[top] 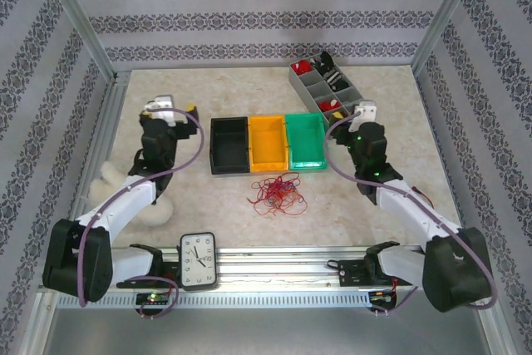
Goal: Untangle the cables
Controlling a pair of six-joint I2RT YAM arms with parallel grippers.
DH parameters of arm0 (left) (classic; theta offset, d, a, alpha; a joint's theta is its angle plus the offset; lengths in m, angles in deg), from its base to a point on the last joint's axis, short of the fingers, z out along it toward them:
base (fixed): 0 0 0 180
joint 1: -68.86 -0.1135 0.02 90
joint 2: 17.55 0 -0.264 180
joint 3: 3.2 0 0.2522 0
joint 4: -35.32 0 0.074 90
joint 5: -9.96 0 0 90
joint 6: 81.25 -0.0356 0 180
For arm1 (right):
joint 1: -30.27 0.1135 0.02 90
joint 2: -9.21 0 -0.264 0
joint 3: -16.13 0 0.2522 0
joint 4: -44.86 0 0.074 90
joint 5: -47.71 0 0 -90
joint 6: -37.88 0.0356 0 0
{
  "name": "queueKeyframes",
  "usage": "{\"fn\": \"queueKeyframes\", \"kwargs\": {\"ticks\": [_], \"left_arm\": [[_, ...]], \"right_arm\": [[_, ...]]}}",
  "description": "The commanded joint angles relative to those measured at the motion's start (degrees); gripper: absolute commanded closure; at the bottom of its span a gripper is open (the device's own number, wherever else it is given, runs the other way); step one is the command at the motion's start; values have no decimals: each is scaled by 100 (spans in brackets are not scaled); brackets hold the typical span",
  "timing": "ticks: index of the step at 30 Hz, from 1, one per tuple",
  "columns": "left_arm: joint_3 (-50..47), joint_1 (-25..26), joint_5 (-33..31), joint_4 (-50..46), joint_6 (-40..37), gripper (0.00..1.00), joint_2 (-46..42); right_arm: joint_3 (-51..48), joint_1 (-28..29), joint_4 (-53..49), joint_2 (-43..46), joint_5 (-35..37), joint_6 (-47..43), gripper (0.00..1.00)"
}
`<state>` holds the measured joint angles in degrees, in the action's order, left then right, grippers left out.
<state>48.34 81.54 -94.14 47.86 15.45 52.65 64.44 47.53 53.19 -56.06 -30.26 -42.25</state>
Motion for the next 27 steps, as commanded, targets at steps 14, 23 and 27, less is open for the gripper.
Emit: {"fn": "queueKeyframes", "kwargs": {"ticks": [14, 23, 27], "left_arm": [[1297, 2106, 2249, -3160, 1577, 1, 1286], [2033, 2726, 3321, -5566, -244, 7, 1456], [2258, 2999, 3118, -5569, -386, 8, 1910]], "right_arm": [[659, 2632, -3410, -190, -776, 1007, 43], [824, 2413, -5104, -556, -1877, 1163, 45], [685, 2368, -5029, -868, -1774, 1214, 46]]}}
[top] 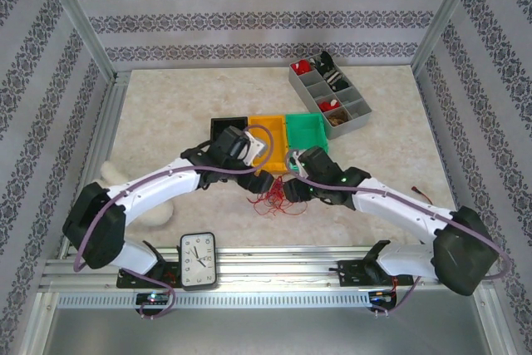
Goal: Untangle the cables
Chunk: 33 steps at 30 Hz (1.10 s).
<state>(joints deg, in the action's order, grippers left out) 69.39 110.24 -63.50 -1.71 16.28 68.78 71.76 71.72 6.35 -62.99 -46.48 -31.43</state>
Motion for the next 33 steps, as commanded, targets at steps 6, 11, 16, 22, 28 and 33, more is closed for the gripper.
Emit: {"fn": "queueKeyframes", "kwargs": {"ticks": [6, 11, 16, 22, 28, 33], "left_arm": [[523, 324, -238, -532, -559, 13, 984], [699, 353, -319, -476, -568, 17, 1360], [760, 355, -403, -433, -577, 28, 1533], [816, 353, -522, -442, -621, 54, 1771], [702, 352, -595, -424, -587, 62, 1784], [508, 339, -692, -380, -560, 63, 1666]], "right_arm": [[25, -269, 20, -777, -351, 153, 58], [97, -316, -31, -1078, -512, 93, 79], [-3, -437, -64, -734, -194, 230, 98], [21, -906, -82, 149, 344, 559, 100], [154, -1576, -117, 832, 820, 875, 100], [243, -2077, -152, 1062, 1197, 970, 100]]}}
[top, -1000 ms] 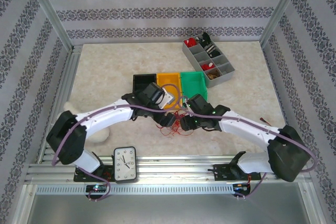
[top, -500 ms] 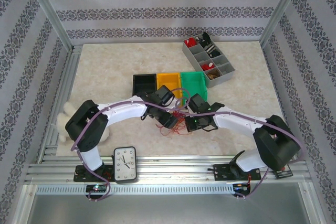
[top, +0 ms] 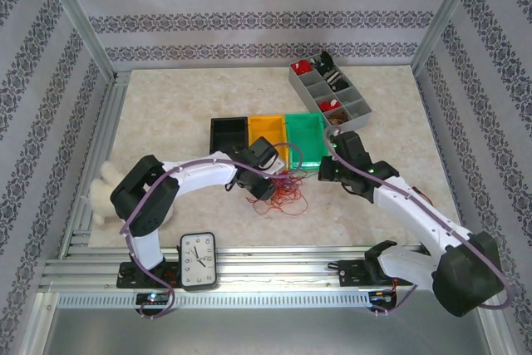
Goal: Untangle the cables
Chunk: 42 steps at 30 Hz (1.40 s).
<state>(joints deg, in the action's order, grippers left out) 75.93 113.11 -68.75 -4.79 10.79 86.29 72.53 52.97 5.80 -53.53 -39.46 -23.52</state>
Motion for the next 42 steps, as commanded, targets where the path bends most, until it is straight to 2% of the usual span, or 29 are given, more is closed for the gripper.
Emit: {"fn": "queueKeyframes", "kwargs": {"ticks": [1, 4, 6, 9, 13, 18, 22, 23, 26, 27, 28, 30, 34, 39, 42], "left_arm": [[-184, 49, -194, -73, -7, 63, -121], [-357, 14, -232, -44, 15, 62, -267], [-502, -21, -216, 65, 56, 66, -373], [-630, -91, -163, 253, 127, 77, -430], [-693, -194, -187, 394, 294, 99, -431], [-1000, -508, -338, 758, 754, 100, -753], [-1293, -628, 25, 1071, 675, 100, -1200], [-1321, -628, 181, 1101, 615, 96, -1306], [-1206, -628, 758, 953, 397, 74, -1493], [-1063, -621, 864, 848, 341, 57, -1489], [-924, -619, 980, 757, 295, 47, -1444], [-601, -590, 1150, 596, 224, 38, -1266], [87, -417, 1285, 482, 31, 37, -728], [870, -256, 1561, 296, -169, 52, 22], [1184, -165, 1631, 74, -345, 54, 317]], "right_arm": [[166, -306, -116, 151, 575, 205, 100], [148, -626, -151, 207, 686, 234, 100], [158, -808, -144, 212, 581, 223, 100], [231, -921, -179, 159, 537, 89, 100], [316, -1182, -282, 153, 565, -10, 100], [346, -1760, -264, 185, 270, 46, 100], [385, -1761, -151, 129, 6, -41, 100], [386, -1729, -151, 78, -70, -47, 100], [337, -1511, -92, -46, -159, -43, 100], [318, -1417, -60, -77, -141, -43, 100], [308, -1318, -46, -112, -103, -40, 100], [315, -1157, -16, -171, -58, -9, 100], [380, -938, 17, -290, -19, -52, 100], [435, -842, -1, -344, -6, -109, 100], [387, -839, -1, -312, 0, -83, 100]]}}
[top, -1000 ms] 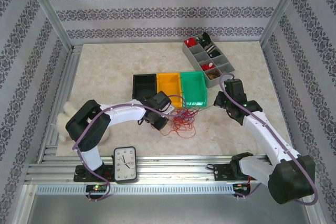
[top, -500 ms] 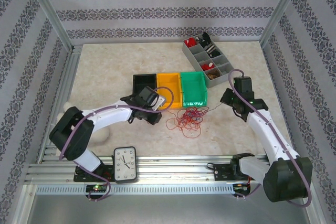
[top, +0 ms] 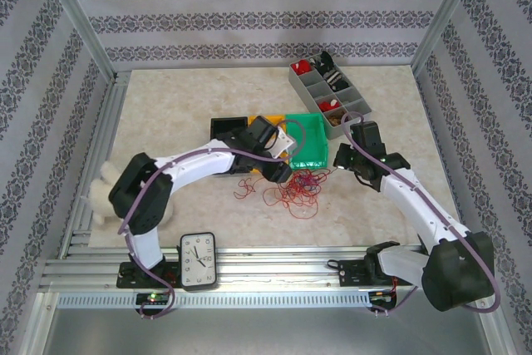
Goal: Untangle the cables
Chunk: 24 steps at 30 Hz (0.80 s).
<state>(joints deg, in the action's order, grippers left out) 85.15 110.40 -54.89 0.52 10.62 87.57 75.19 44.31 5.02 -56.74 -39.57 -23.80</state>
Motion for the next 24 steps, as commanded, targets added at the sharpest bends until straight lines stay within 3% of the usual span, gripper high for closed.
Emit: {"fn": "queueKeyframes", "kwargs": {"ticks": [1, 12, 13, 17, 19, 24], "left_arm": [[356, 130, 271, -524, -372, 56, 289], [1240, 276, 341, -913, -495, 65, 1139], [1303, 276, 312, -929, -494, 67, 1221], [1376, 276, -70, -873, -400, 93, 1386], [1279, 271, -290, -817, -362, 100, 1343], [661, 233, -1010, -664, -191, 100, 876]], "right_arm": [[88, 21, 77, 16, 11, -45, 100], [-30, 18, 77, 74, 0, -35, 100], [-38, 19, 78, 91, -2, -28, 100], [-50, -10, 53, 167, 16, -29, 100], [-64, -86, 42, 234, 10, -12, 100], [-110, -578, -16, 457, -25, 24, 100]]}}
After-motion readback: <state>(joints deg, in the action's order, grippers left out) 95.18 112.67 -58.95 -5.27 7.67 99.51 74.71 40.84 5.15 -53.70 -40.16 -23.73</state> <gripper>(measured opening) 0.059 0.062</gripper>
